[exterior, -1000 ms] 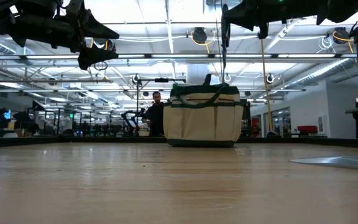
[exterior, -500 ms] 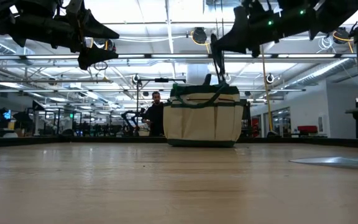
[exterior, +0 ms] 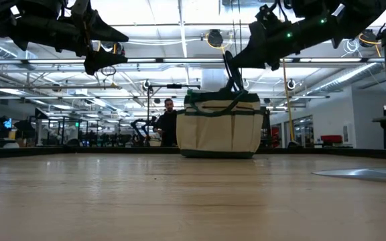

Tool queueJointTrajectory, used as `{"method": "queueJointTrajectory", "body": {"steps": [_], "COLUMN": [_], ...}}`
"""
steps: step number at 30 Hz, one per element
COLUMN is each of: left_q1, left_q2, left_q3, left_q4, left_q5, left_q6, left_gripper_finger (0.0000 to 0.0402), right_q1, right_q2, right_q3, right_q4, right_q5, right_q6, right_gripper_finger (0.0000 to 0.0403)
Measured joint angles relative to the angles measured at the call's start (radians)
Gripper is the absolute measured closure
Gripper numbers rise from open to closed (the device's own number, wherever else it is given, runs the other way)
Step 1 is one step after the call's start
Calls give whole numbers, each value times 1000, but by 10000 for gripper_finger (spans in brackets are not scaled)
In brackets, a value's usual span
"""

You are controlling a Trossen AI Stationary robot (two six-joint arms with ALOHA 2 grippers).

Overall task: Pick & Place Garden tools in Gardening bag
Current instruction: Put the black shear scissors into the green gardening bag

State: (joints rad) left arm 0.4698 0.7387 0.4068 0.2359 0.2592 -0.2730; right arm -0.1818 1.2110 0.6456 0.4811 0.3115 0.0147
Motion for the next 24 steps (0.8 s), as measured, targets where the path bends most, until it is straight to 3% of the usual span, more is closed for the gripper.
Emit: {"method": "queueJointTrajectory", "body": {"steps": [16, 24], "left_q1": [0, 0], "left_q2": [0, 0], "left_q3": [0, 0], "left_q4": [0, 0], "left_q5": [0, -39], "left_q6": [9, 10], "left_gripper_finger": [78, 78], "right_q1": [0, 0], "right_q2": [-31, -37], "right_q3": [0, 0], "right_q4": [3, -88], "right_q5": [1, -17], "right_q6": [0, 48], "right_gripper_finger": [370, 370]}}
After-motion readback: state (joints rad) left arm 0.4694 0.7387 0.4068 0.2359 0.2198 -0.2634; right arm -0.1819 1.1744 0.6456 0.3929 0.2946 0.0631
